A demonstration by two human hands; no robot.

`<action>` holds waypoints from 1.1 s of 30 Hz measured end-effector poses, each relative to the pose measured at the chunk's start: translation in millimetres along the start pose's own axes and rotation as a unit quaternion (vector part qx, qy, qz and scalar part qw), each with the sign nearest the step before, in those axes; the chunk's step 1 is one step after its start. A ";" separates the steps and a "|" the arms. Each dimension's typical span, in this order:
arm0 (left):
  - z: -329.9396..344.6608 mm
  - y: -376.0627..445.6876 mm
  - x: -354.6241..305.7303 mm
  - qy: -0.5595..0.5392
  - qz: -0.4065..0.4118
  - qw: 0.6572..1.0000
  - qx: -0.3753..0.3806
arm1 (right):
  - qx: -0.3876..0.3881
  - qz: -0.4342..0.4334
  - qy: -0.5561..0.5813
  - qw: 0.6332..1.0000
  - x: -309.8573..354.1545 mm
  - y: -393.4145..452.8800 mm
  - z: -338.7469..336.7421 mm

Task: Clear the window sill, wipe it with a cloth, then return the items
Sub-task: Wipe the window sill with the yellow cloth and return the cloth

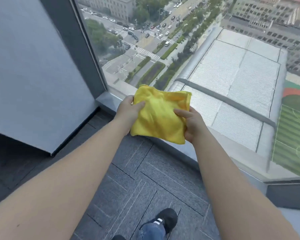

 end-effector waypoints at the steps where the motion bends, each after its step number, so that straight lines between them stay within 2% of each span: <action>1: -24.2 -12.1 -0.2 -0.007 -0.001 1.000 -0.025 | 0.018 0.004 -0.010 1.000 -3.7 -8.7 23.5; 6: -143.2 -80.6 -2.1 -0.029 -0.010 0.990 -0.139 | 0.116 0.033 -0.062 0.991 -30.2 -60.6 135.3; 12: -259.7 -166.8 -2.7 -0.091 0.002 0.958 -0.271 | 0.251 0.062 -0.142 0.955 -56.2 -118.2 256.6; 23: -401.7 -369.9 43.0 -0.160 0.015 0.833 -0.529 | 0.470 0.103 -0.267 0.835 -150.4 -271.7 421.6; 28: -460.7 -462.0 86.1 -0.168 -0.003 0.773 -0.611 | 0.531 0.101 -0.325 0.776 -215.1 -354.3 480.3; 33: -544.4 -548.8 134.0 -0.158 -0.027 0.735 -0.658 | 0.575 0.113 -0.336 0.737 -297.6 -441.1 554.1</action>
Point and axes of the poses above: each hand's wrist, its own y-axis towards the middle knuckle, its own z-axis out of the palm, x = y × z, the point moved 4 cm from there along y, towards the middle knuckle, and after that the axes turned 5 degrees about y, right-handed, at the moved point
